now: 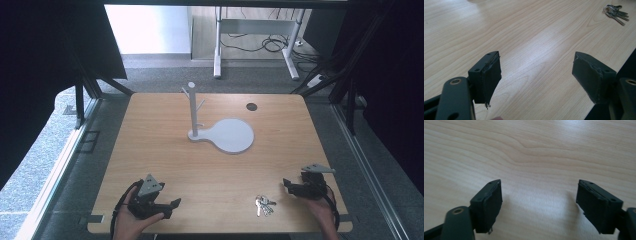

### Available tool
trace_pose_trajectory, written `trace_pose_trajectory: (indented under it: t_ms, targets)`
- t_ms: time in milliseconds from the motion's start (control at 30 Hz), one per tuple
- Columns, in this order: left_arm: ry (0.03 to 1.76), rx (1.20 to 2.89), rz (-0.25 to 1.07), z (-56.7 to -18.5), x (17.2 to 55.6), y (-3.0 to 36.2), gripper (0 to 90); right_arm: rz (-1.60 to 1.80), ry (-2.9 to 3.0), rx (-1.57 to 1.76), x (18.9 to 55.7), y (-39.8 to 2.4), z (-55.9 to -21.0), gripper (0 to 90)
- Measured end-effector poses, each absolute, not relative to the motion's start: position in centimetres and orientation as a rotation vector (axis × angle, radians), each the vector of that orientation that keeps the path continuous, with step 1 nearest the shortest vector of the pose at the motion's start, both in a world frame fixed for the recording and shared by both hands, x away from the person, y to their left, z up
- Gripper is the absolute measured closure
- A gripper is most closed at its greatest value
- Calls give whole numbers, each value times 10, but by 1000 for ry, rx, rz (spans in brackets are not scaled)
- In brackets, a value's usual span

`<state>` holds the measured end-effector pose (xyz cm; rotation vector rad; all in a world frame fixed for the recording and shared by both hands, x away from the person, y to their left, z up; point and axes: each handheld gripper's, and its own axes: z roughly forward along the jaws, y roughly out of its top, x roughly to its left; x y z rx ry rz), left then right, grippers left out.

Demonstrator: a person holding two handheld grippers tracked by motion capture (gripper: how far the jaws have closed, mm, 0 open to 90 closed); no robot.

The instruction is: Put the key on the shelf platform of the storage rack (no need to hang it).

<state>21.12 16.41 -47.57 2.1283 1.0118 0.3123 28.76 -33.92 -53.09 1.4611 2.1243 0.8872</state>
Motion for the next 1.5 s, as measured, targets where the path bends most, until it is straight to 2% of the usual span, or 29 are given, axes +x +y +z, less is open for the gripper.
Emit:
trace_pose_trajectory:
  t_ms: [300,533,767,1500]
  targets:
    - [1021,2130,306,-478,212,165,235,960,2142,1461,284,-348,-523,243]
    - [1025,2124,309,-476,211,165,235,951,2215,1422,288,-346,-519,285]
    - [1018,2120,309,-475,210,166,234,868,2310,1332,294,-338,-499,283]
    - [1018,2110,325,-471,209,168,234,898,2441,1224,301,-320,-461,404]
